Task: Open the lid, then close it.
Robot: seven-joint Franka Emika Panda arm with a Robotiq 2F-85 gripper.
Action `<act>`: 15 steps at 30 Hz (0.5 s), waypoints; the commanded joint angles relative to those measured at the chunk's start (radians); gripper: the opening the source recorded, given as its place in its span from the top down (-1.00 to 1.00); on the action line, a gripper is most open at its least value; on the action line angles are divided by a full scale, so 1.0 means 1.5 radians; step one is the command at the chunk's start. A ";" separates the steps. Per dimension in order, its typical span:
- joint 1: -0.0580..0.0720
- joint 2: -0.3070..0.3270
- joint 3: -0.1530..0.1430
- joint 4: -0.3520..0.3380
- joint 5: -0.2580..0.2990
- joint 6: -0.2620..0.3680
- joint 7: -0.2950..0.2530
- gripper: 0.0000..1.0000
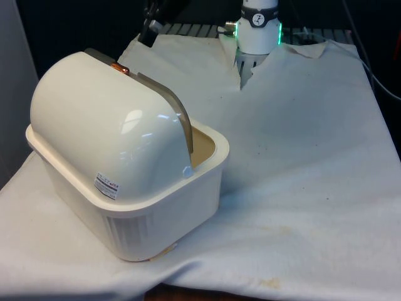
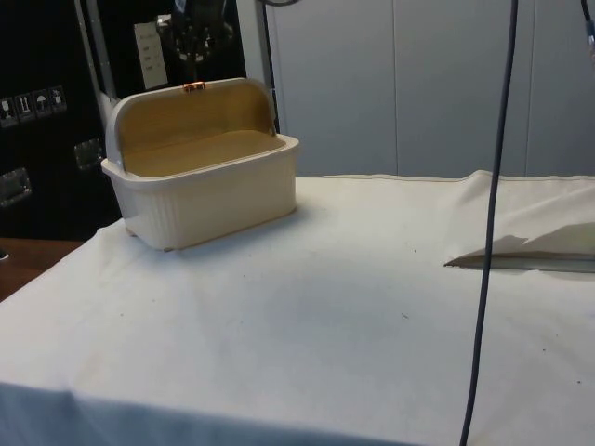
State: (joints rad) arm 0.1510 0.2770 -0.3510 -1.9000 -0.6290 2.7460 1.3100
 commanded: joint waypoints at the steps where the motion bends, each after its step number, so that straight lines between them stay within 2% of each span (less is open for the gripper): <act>1: -0.007 -0.003 0.009 -0.004 0.017 0.000 -0.019 1.00; 3: -0.008 -0.004 0.007 0.000 0.015 0.003 -0.029 1.00; 4: -0.003 0.000 -0.002 0.007 0.001 0.000 -0.015 1.00; 5: -0.009 -0.004 0.006 0.001 0.015 0.003 -0.033 1.00; 12: -0.014 -0.002 0.002 0.006 0.017 0.005 -0.063 1.00; 13: -0.008 -0.001 -0.007 0.010 0.001 0.001 -0.046 1.00; 14: -0.015 -0.001 0.002 0.007 0.017 0.005 -0.065 1.00; 15: -0.016 -0.001 0.002 0.007 0.019 0.004 -0.069 1.00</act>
State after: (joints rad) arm 0.1370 0.2760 -0.3620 -1.8840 -0.6280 2.7470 1.2330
